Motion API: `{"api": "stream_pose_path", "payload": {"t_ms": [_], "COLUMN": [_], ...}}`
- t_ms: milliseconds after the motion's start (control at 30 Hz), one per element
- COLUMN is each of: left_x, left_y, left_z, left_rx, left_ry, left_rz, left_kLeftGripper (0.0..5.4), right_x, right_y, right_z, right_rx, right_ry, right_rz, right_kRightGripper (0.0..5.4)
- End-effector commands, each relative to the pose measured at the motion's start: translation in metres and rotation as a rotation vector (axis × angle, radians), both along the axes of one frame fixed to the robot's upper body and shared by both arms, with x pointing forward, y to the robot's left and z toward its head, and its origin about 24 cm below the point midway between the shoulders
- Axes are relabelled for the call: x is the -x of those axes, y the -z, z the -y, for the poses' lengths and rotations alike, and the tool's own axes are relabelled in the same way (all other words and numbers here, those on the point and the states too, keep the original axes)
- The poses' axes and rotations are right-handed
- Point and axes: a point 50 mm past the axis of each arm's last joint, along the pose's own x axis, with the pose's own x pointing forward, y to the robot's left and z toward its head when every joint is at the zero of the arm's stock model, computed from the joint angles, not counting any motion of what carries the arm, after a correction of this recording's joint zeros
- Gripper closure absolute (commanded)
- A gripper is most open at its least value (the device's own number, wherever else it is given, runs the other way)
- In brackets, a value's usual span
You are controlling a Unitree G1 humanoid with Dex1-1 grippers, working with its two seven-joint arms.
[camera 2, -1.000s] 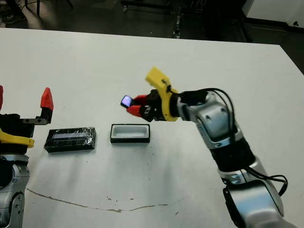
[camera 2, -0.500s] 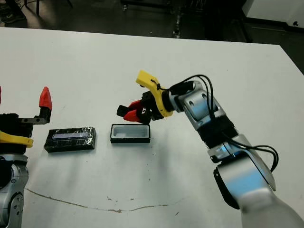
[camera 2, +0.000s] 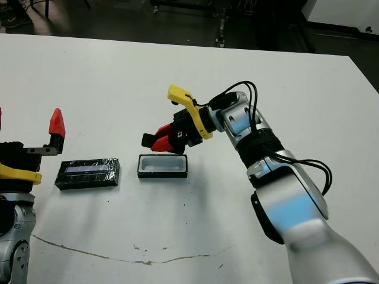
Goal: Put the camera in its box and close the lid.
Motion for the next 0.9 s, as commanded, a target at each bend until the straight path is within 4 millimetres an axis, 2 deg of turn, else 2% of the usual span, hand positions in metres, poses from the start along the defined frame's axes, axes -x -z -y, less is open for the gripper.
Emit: {"api": "stream_pose_path", "payload": {"t_ms": [33, 500, 900], "left_x": [0.002, 0.004, 0.005], "left_y": [0.004, 0.006, 0.007], "left_z": [-0.001, -0.002, -0.002], "left_rx": [0.018, 0.017, 0.022], "left_ry": [-0.006, -0.001, -0.003], "left_rz": [-0.014, -0.017, -0.022], "left_kLeftGripper": [0.0, 0.0, 0.0], "right_x": [0.0, 0.006, 0.009], "right_y": [-0.003, 0.006, 0.015], "right_z": [-0.002, -0.006, -0.005], "right_rx": [-0.012, 0.002, 0.045], "right_ry": [-0.014, -0.029, -0.03], "right_rz": [0.002, 0.089, 0.092], "right_kRightGripper": [3.74, 3.74, 3.74]}}
